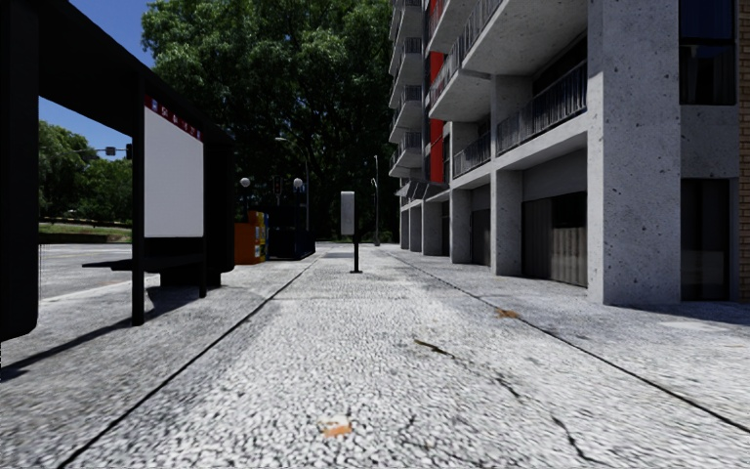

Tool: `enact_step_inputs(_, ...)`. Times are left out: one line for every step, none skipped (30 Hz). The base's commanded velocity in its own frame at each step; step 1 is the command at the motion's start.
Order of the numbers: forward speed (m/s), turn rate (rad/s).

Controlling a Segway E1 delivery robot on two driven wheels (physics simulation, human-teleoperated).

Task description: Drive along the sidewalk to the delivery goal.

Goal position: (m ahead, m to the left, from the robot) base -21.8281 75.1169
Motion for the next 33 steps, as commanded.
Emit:
enact_step_inputs(1.33, 0.00)
enact_step_inputs(1.42, 0.00)
enact_step_inputs(1.45, 0.00)
enact_step_inputs(1.45, 0.00)
enact_step_inputs(1.46, 0.00)
enact_step_inputs(1.47, 0.00)
enact_step_inputs(1.47, 0.00)
enact_step_inputs(1.49, 0.00)
enact_step_inputs(1.54, 0.00)
enact_step_inputs(1.60, 0.00)
enact_step_inputs(1.60, 0.00)
enact_step_inputs(1.70, 0.00)
enact_step_inputs(1.82, 0.00)
enact_step_inputs(1.89, 0.00)
enact_step_inputs(1.89, 0.00)
enact_step_inputs(1.91, 0.00)
enact_step_inputs(1.92, -0.02)
enact_step_inputs(1.92, -0.02)
enact_step_inputs(1.92, -0.02)
enact_step_inputs(1.92, -0.03)
enact_step_inputs(1.92, -0.03)
enact_step_inputs(1.92, -0.03)
enact_step_inputs(1.92, -0.03)
enact_step_inputs(2.00, -0.03)
enact_step_inputs(2.00, -0.07)
enact_step_inputs(2.00, -0.11)
enact_step_inputs(2.00, -0.11)
enact_step_inputs(2.00, -0.13)
enact_step_inputs(2.00, -0.13)
enact_step_inputs(2.00, -0.14)
enact_step_inputs(2.00, -0.14)
enact_step_inputs(2.00, -0.14)
enact_step_inputs(2.00, -0.17)
